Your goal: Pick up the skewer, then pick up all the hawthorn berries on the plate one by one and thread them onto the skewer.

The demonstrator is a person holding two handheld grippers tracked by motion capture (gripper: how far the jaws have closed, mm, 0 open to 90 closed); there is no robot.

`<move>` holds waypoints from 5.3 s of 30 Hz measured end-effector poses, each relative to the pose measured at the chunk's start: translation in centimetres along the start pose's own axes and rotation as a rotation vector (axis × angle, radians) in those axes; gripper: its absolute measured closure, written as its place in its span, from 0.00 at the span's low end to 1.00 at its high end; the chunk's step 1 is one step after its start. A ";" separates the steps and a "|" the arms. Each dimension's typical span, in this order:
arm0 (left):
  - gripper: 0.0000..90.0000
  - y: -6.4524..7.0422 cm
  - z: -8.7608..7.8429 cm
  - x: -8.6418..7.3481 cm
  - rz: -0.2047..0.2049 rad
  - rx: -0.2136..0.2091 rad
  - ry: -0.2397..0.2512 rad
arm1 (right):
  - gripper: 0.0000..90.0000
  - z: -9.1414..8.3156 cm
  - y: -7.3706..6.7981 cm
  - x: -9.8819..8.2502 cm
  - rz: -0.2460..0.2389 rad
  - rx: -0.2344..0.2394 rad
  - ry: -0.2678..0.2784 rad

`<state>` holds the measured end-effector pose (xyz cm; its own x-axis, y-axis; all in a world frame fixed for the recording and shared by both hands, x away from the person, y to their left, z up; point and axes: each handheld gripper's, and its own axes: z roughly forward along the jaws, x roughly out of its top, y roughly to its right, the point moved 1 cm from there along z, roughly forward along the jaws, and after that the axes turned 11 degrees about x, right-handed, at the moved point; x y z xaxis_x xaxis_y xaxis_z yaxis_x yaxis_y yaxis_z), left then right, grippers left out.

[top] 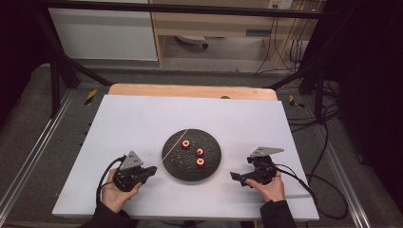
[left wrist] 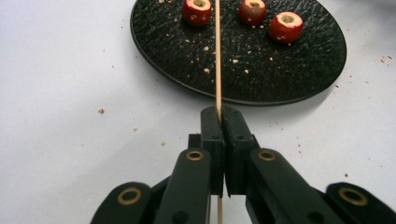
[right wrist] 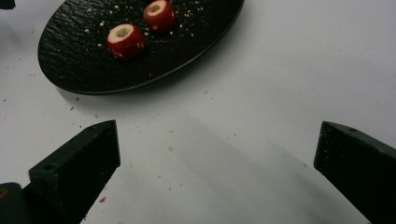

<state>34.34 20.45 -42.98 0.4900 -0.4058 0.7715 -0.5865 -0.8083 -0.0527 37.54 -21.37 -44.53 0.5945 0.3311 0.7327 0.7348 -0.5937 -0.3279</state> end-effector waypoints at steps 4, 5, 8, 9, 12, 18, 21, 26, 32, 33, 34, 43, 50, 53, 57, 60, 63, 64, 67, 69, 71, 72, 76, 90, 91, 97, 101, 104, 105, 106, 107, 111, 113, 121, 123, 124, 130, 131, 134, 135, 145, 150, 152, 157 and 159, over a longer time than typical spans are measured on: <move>0.98 -0.2 -0.1 -0.3 0.001 -0.005 0.006 | 0.01 0.5 -0.5 0.9 -0.013 0.008 -0.007; 0.98 -0.2 -0.2 -0.4 0.001 -0.004 0.009 | 0.01 0.7 -0.7 1.2 -0.018 0.012 -0.015; 0.98 -0.4 -0.2 -0.5 -0.001 -0.005 0.016 | 0.01 1.2 -1.1 2.1 -0.021 0.012 -0.031; 0.98 -0.4 -0.3 -0.6 -0.001 -0.007 0.014 | 0.01 1.3 -1.3 2.4 -0.027 0.015 -0.033; 0.98 -0.4 -0.3 -0.7 -0.001 -0.010 0.015 | 0.01 1.7 -1.6 3.1 -0.025 0.018 -0.041; 0.98 -0.8 -0.4 -0.9 -0.008 -0.023 0.015 | 0.01 3.3 -3.1 5.7 -0.067 0.015 -0.091; 0.98 -0.8 -0.4 -1.0 -0.010 -0.024 0.018 | 0.01 4.0 -3.7 6.7 -0.074 0.009 -0.113; 0.98 -0.9 -0.5 -1.1 -0.006 -0.029 0.020 | 0.01 5.0 -4.4 7.9 -0.080 0.001 -0.150; 0.98 -0.8 -0.4 -1.1 -0.006 -0.030 0.017 | 0.04 6.5 -5.0 9.1 -0.101 -0.001 -0.215; 0.98 -0.8 -0.4 -1.1 -0.005 -0.030 0.016 | 0.04 6.8 -5.1 9.2 -0.104 -0.002 -0.229; 0.98 -0.8 -0.3 -1.2 -0.005 -0.031 0.014 | 0.07 7.3 -5.2 9.4 -0.114 -0.004 -0.258; 0.98 -0.8 -0.3 -1.2 -0.003 -0.031 0.013 | 0.20 8.9 -5.5 10.4 -0.155 0.004 -0.354; 0.98 -0.8 -0.3 -1.2 0.000 -0.032 0.014 | 0.35 10.2 -5.5 10.7 -0.125 0.018 -0.425; 0.98 -0.8 -0.3 -1.2 -0.002 -0.033 0.014 | 0.42 10.6 -5.4 10.8 -0.106 0.013 -0.437; 0.98 -0.8 -0.3 -1.2 -0.003 -0.034 0.013 | 0.49 10.8 -5.3 10.8 -0.078 0.022 -0.437; 0.98 -0.8 -0.3 -1.2 0.000 -0.035 0.013 | 0.54 11.0 -5.2 10.8 -0.052 0.021 -0.445; 0.98 -0.8 -0.3 -1.2 0.002 -0.034 0.013 | 0.59 11.2 -5.1 10.8 -0.029 0.032 -0.448; 0.98 -0.8 -0.3 -1.2 0.002 -0.034 0.013 | 0.60 11.2 -5.1 10.7 -0.024 0.036 -0.452; 0.98 -0.8 -0.3 -1.2 0.000 -0.032 0.015 | 0.62 11.3 -5.1 10.7 -0.013 0.039 -0.460; 0.98 -0.8 -0.3 -1.2 0.001 -0.034 0.015 | 0.64 11.3 -5.1 10.7 -0.006 0.039 -0.460; 0.98 -0.7 -0.3 -1.2 0.002 -0.034 0.015 | 0.66 11.3 -5.0 10.8 0.009 0.044 -0.464; 0.98 -0.7 -0.3 -1.2 0.002 -0.035 0.015 | 0.66 11.3 -5.0 10.8 0.009 0.044 -0.464; 0.98 -0.7 -0.3 -1.2 0.003 -0.035 0.013 | 0.67 11.3 -4.8 10.9 0.027 0.052 -0.466; 0.98 -0.7 -0.4 -1.1 0.003 -0.039 0.015 | 0.67 11.8 -4.9 11.0 0.024 0.060 -0.512; 0.98 -0.7 -0.4 -1.1 0.003 -0.039 0.015 | 0.67 11.8 -4.9 11.0 0.024 0.060 -0.512; 0.98 -0.7 -0.4 -1.1 0.004 -0.038 0.019 | 0.67 11.0 -5.1 11.5 0.027 0.061 -0.473; 0.98 -0.6 -0.5 -1.1 0.002 -0.037 0.026 | 0.67 10.1 -5.3 12.0 0.032 0.065 -0.421; 0.98 -0.6 -0.5 -1.1 0.004 -0.036 0.029 | 0.67 9.2 -5.5 12.3 0.035 0.059 -0.370; 0.98 -0.6 -0.6 -1.1 0.005 -0.036 0.029 | 0.67 9.2 -5.5 12.3 0.035 0.059 -0.370; 0.98 -0.5 -0.6 -1.1 0.005 -0.036 0.030 | 0.67 9.0 -5.5 12.3 0.035 0.064 -0.353; 0.98 -0.5 -0.6 -1.1 0.004 -0.035 0.032 | 0.67 8.8 -5.6 12.3 0.035 0.062 -0.339; 0.98 -0.4 -0.6 -1.1 0.008 -0.036 0.033 | 0.67 8.5 -5.6 12.2 0.031 0.065 -0.332; 0.98 -0.3 -0.6 -1.1 0.009 -0.037 0.036 | 0.67 8.1 -5.7 12.2 0.033 0.062 -0.308; 0.98 -0.1 -0.7 -1.0 0.012 -0.039 0.041 | 0.68 6.8 -5.5 12.1 0.054 0.072 -0.205; 0.98 0.0 -0.7 -1.0 0.011 -0.039 0.041 | 0.68 6.5 -5.3 12.0 0.062 0.075 -0.165; 0.98 0.0 -0.7 -1.0 0.011 -0.039 0.043 | 0.68 6.4 -5.2 11.9 0.059 0.076 -0.145; 0.98 0.2 -0.7 -1.0 0.011 -0.037 0.047 | 0.68 5.7 -5.0 11.1 0.086 0.098 -0.016; 0.98 0.2 -0.7 -1.0 0.011 -0.037 0.047 | 0.68 5.6 -5.0 11.0 0.093 0.102 0.012; 0.98 0.2 -0.7 -1.0 0.010 -0.037 0.049 | 0.68 5.4 -4.9 10.6 0.096 0.105 0.087; 0.98 0.2 -0.7 -1.0 0.009 -0.036 0.050 | 0.68 5.4 -4.9 10.4 0.100 0.110 0.111; 0.98 0.3 -0.7 -1.0 0.002 -0.033 0.055 | 0.68 5.9 -4.6 8.8 0.151 0.147 0.295; 0.98 0.3 -0.8 -1.0 0.001 -0.028 0.060 | 0.68 6.2 -4.7 8.5 0.165 0.160 0.372; 0.98 0.3 -0.8 -1.0 -0.001 -0.025 0.062 | 0.68 6.2 -4.8 8.4 0.169 0.163 0.404; 0.98 0.4 -0.8 -1.0 -0.002 -0.019 0.066 | 0.68 6.4 -4.9 8.1 0.189 0.171 0.493; 0.98 0.4 -0.8 -1.0 -0.004 -0.018 0.069 | 0.68 6.6 -5.0 8.2 0.203 0.176 0.524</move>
<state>33.04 20.88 -43.25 0.4470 -0.3716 0.8137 -0.5962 -0.8019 -0.0387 40.89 -10.90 -40.85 0.5210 -0.2096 0.8274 0.6931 -0.4619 -0.5534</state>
